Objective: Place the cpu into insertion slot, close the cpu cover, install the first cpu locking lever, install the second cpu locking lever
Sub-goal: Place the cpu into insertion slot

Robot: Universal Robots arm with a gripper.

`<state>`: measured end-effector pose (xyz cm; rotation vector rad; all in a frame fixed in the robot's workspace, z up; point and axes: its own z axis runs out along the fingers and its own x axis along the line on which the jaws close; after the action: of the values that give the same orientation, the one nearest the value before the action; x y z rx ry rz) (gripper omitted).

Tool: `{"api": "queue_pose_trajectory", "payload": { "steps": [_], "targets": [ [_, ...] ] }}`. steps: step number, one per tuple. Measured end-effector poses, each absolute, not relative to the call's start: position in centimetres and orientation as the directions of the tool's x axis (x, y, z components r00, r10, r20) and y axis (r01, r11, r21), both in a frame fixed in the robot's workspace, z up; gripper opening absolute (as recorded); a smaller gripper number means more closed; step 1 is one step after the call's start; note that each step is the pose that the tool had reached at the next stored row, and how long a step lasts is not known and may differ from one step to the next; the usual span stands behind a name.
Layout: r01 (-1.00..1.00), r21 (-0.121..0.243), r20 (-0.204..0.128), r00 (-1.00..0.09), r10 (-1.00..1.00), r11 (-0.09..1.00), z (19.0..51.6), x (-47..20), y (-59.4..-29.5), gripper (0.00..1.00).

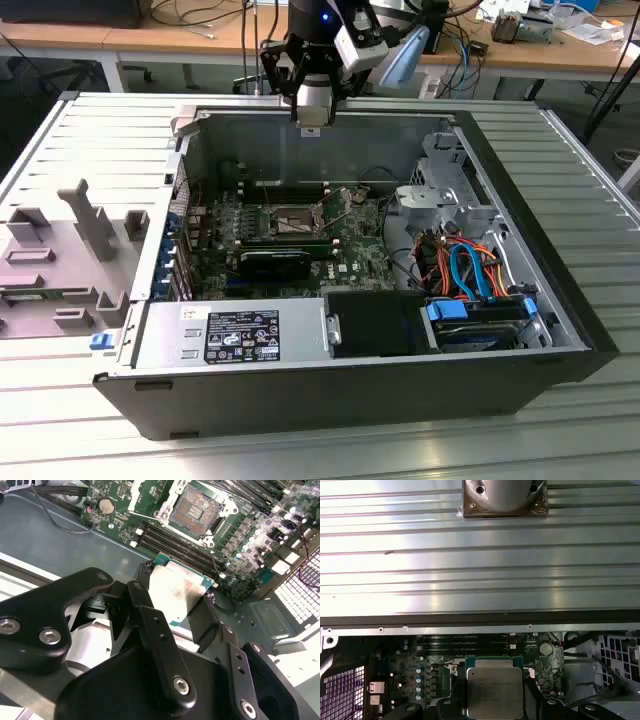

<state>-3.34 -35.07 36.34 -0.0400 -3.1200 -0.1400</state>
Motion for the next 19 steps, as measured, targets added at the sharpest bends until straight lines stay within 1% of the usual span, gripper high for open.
{"api": "queue_pose_trajectory", "payload": {
  "steps": [1,3,19],
  "targets": [
    [0.026,0.089,0.019,-1.000,0.025,0.996,36.3,-3.3,-35.1,0.55],
    [0.026,0.089,0.019,-1.000,0.025,0.996,34.7,-3.3,-35.1,0.55],
    [0.026,0.089,0.019,-1.000,0.025,0.996,34.1,-3.3,-35.1,0.55]
  ]
}}
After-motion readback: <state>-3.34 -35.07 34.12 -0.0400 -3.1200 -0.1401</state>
